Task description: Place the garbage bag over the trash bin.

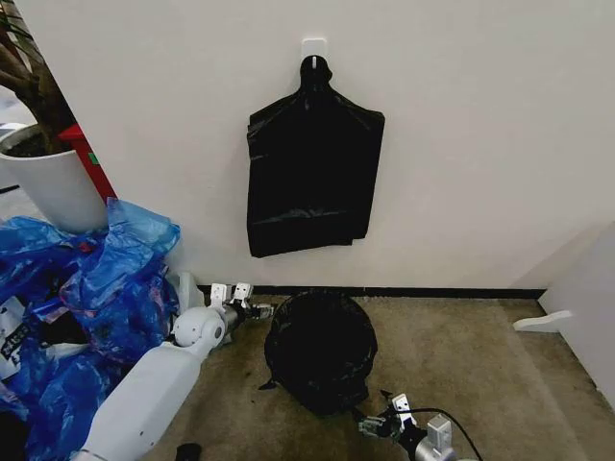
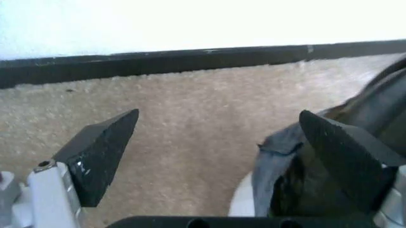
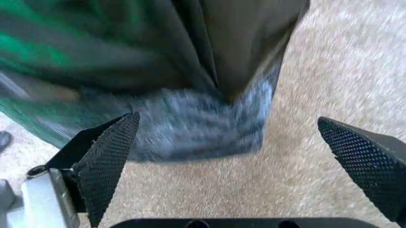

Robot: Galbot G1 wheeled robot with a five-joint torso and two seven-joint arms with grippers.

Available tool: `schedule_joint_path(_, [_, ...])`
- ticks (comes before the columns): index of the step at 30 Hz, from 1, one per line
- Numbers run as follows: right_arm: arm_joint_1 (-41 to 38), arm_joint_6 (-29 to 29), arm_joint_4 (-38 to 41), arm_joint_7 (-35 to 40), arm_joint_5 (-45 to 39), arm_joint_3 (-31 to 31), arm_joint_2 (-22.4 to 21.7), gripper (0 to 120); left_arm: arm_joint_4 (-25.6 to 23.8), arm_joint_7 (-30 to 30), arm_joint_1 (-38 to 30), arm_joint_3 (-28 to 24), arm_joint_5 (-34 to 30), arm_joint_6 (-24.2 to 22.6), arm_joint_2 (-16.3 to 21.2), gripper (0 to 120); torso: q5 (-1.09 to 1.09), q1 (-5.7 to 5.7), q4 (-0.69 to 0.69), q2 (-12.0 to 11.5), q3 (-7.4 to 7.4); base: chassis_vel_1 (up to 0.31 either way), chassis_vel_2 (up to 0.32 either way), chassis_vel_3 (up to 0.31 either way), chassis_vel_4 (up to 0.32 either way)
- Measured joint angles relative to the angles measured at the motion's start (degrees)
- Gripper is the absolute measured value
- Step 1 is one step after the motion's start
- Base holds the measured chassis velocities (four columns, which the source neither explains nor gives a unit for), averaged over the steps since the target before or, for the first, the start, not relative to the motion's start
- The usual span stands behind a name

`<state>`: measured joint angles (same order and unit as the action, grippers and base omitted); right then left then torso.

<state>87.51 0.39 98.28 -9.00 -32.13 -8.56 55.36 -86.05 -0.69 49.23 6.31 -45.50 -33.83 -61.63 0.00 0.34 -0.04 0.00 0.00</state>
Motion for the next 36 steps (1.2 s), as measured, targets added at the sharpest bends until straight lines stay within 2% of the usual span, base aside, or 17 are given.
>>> schedule_joint_path(4, [2.0,0.9,2.5,0.1,0.8,-1.5,-1.2,100,-3.2,-0.4,2.2,1.0,-2.2,0.8,1.8,100,0.00,0.00,0.04,0.0,0.00,0.000,0.000,0.000,0.000])
schedule_joint_path(7, [6.1,3.1,4.5,-0.5,1.9,-3.8,-2.1,100,-7.8,-1.2,6.1,2.0,-0.9,2.7,4.8,100,0.01,0.00,0.02,0.0,0.00,0.000,0.000,0.000,0.000])
schedule_joint_path(9, [7.3,3.8,4.7,-1.0,2.6,-4.4,-2.2,100,-8.9,-1.4,7.3,2.1,0.7,3.9,5.6,100,0.00,-0.01,0.03,0.0,-0.01,0.000,0.000,0.000,0.000])
schedule_joint_path(14, [13.0,6.2,6.9,-1.5,5.8,-8.0,-1.1,100,-9.6,-2.4,13.3,3.7,11.9,12.0,7.4,100,-0.04,-0.01,0.03,0.0,-0.01,0.000,0.000,0.000,0.000])
schedule_joint_path(16, [14.1,6.6,7.6,-1.4,6.2,-8.9,-0.7,100,-9.5,-2.3,14.2,4.7,12.8,13.7,7.4,100,-0.02,-0.01,0.02,0.0,-0.01,0.000,0.000,0.000,0.000])
schedule_joint_path(17, [15.7,7.5,8.8,-1.3,6.8,-10.8,0.1,100,-9.7,-2.1,15.8,6.3,13.4,16.3,7.3,100,0.02,-0.01,0.02,0.0,-0.01,0.000,0.000,0.000,0.000])
schedule_joint_path(20, [18.2,10.4,10.8,-0.9,8.7,-15.1,2.3,100,-11.9,-1.6,19.6,10.0,14.3,21.9,7.0,100,-0.05,-0.01,0.02,0.0,0.00,0.000,0.000,0.000,0.000])
schedule_joint_path(21, [19.1,12.2,12.1,-0.4,10.1,-17.7,4.2,100,-14.4,-1.1,22.6,12.8,15.6,26.0,6.5,100,0.00,-0.01,0.00,0.0,-0.01,0.000,0.000,0.000,0.000])
schedule_joint_path(22, [19.1,12.2,12.1,-0.4,10.1,-17.7,4.2,100,-14.4,-1.1,22.6,12.8,15.6,26.0,6.5,100,0.00,-0.01,0.00,0.0,-0.01,0.000,0.000,0.000,0.000])
schedule_joint_path(23, [19.6,14.1,13.2,0.3,11.3,-20.0,6.4,100,-17.6,0.4,26.1,15.5,17.3,30.6,5.3,100,0.03,-0.01,0.03,0.0,-0.01,0.000,0.000,0.000,0.000])
schedule_joint_path(26, [19.8,16.2,15.3,2.3,13.8,-23.2,10.3,100,-24.2,3.0,32.2,19.6,20.6,35.4,2.2,100,-0.01,-0.01,0.01,0.0,-0.01,0.000,0.000,0.000,0.000])
schedule_joint_path(27, [19.9,16.8,16.3,3.0,15.0,-24.6,12.8,100,-27.5,3.7,36.9,22.0,23.3,37.9,-0.4,100,0.04,-0.01,0.02,0.0,-0.01,0.000,0.000,0.000,0.000])
schedule_joint_path(28, [19.9,16.8,16.3,3.0,15.0,-24.6,12.8,100,-27.5,3.7,36.9,22.0,23.3,37.9,-0.4,100,0.04,-0.01,0.02,0.0,-0.01,0.000,0.000,0.000,0.000])
schedule_joint_path(30, [20.2,17.3,17.7,4.1,16.3,-25.9,16.3,100,-30.9,4.2,42.4,24.6,27.0,40.5,-4.2,100,-0.04,-0.01,0.06,0.0,-0.01,0.000,0.000,0.000,0.000])
schedule_joint_path(33, [20.9,17.9,19.4,5.4,18.4,-26.4,22.6,100,-34.5,4.6,49.8,27.2,32.4,44.1,-9.5,100,0.03,-0.01,0.06,0.0,-0.01,0.000,0.000,0.000,0.000])
schedule_joint_path(34, [21.4,18.3,20.3,5.5,19.8,-26.4,26.1,100,-36.3,4.6,53.0,27.8,35.5,46.4,-12.5,100,0.00,-0.01,0.02,0.0,-0.01,0.000,0.000,0.000,0.000])
schedule_joint_path(36, [21.5,18.3,20.8,5.6,20.3,-26.4,27.6,100,-37.0,4.5,54.1,27.8,36.3,47.2,-13.6,100,0.00,-0.01,0.02,0.0,-0.01,0.000,0.000,0.000,0.000])
